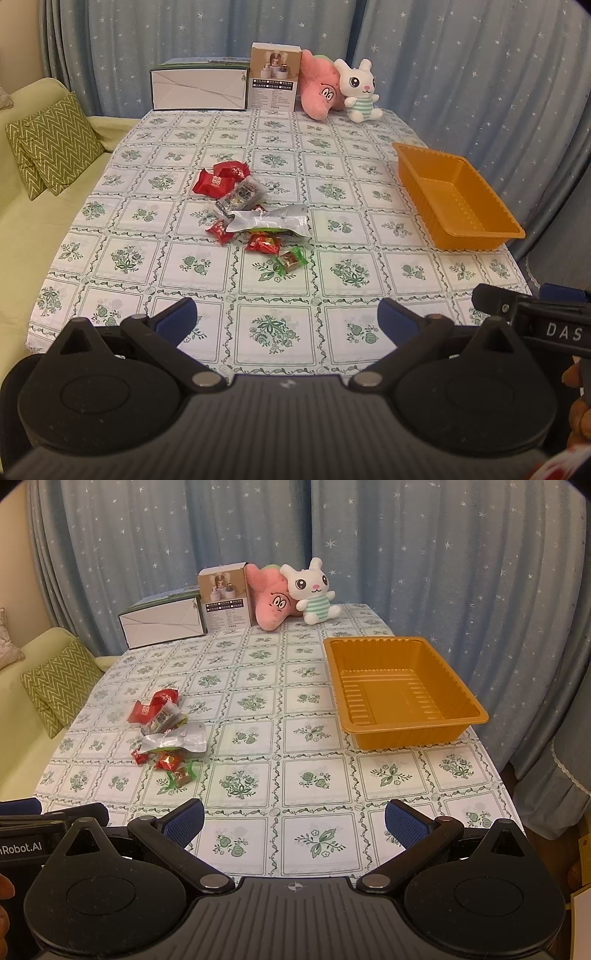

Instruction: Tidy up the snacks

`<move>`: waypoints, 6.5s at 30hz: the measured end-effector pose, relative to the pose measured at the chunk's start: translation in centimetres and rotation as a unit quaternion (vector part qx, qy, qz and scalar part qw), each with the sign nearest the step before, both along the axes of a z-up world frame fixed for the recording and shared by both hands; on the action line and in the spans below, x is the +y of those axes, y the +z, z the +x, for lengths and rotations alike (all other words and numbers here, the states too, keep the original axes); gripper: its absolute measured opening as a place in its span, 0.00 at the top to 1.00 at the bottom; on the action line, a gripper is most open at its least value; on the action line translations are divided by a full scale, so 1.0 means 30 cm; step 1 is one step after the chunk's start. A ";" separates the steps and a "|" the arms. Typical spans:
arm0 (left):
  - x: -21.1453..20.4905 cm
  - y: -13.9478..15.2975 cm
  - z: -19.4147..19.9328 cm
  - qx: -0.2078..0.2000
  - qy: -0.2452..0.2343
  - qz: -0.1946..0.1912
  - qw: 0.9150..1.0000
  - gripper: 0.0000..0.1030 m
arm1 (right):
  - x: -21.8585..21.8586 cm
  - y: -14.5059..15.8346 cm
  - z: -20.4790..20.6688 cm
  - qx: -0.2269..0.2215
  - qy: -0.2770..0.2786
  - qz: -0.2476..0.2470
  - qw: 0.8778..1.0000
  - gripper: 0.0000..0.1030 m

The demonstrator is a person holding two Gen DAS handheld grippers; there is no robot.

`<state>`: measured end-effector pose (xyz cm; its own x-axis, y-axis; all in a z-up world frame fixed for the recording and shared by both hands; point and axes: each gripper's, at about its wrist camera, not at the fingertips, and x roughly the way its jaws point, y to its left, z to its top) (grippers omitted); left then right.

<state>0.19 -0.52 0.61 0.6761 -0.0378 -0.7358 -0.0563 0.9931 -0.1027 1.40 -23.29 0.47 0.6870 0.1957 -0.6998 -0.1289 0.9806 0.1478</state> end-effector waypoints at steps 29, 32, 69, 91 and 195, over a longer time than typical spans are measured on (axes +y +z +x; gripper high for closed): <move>-0.002 0.001 -0.001 -0.001 -0.001 0.000 1.000 0.00 | -0.012 0.005 0.007 -0.002 -0.001 0.001 1.000 0.00; -0.004 0.004 0.001 -0.001 -0.001 0.000 1.000 0.00 | -0.011 0.005 0.006 -0.001 -0.001 0.001 1.000 0.00; 0.395 -0.246 0.416 0.025 0.030 -0.007 0.999 0.01 | 0.486 -0.403 0.383 -0.014 0.184 0.004 0.983 0.37; 0.135 -0.395 0.467 0.029 -0.127 -0.012 0.991 0.26 | 0.280 -0.395 0.411 -0.014 0.089 -0.009 0.996 0.73; 0.165 -0.126 0.307 -0.061 -0.049 0.004 0.997 0.14 | -0.023 -0.040 0.430 -0.084 0.017 0.103 0.991 0.14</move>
